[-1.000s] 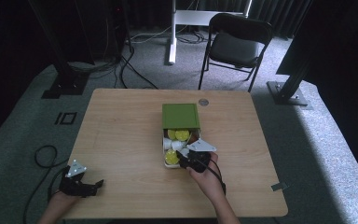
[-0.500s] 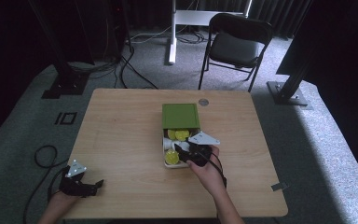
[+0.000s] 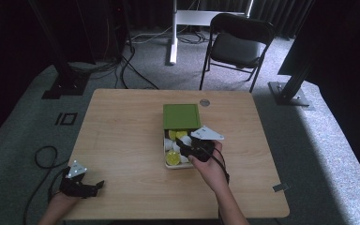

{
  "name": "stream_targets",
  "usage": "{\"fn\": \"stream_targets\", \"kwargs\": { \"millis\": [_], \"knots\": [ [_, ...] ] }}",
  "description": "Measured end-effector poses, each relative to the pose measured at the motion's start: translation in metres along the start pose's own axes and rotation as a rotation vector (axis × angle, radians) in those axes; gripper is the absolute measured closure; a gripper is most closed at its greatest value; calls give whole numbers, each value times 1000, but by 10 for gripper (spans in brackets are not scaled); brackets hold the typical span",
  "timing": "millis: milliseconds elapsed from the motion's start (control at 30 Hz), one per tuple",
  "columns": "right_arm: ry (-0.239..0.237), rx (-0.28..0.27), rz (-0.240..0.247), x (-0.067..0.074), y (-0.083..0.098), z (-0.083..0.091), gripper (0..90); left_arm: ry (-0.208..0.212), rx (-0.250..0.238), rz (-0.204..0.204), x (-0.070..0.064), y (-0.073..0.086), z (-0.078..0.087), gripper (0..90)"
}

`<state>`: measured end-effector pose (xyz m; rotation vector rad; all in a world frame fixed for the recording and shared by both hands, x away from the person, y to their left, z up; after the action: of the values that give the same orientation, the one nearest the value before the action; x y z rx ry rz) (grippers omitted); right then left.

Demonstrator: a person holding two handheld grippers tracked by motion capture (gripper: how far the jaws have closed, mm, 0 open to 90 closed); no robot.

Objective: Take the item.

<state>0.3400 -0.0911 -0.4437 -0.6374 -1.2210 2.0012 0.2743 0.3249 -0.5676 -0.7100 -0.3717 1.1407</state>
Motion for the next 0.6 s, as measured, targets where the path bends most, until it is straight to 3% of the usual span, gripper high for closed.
{"fn": "stream_targets", "kwargs": {
  "millis": [600],
  "knots": [
    [74, -72, -28, -32, -21, 16, 468, 0, 0, 0, 0, 0, 0, 5]
  ]
}}
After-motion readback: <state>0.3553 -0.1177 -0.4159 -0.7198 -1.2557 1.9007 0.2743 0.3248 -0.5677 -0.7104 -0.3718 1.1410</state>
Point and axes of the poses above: each handheld gripper's, and its own axes: z roughly backward along the jaws, y roughly out of its underside, x roughly to its left, the point moved 2 cm from there along -z, roughly forward along the jaws, and after that the axes turned 8 degrees about z, right-handed, at the moved point
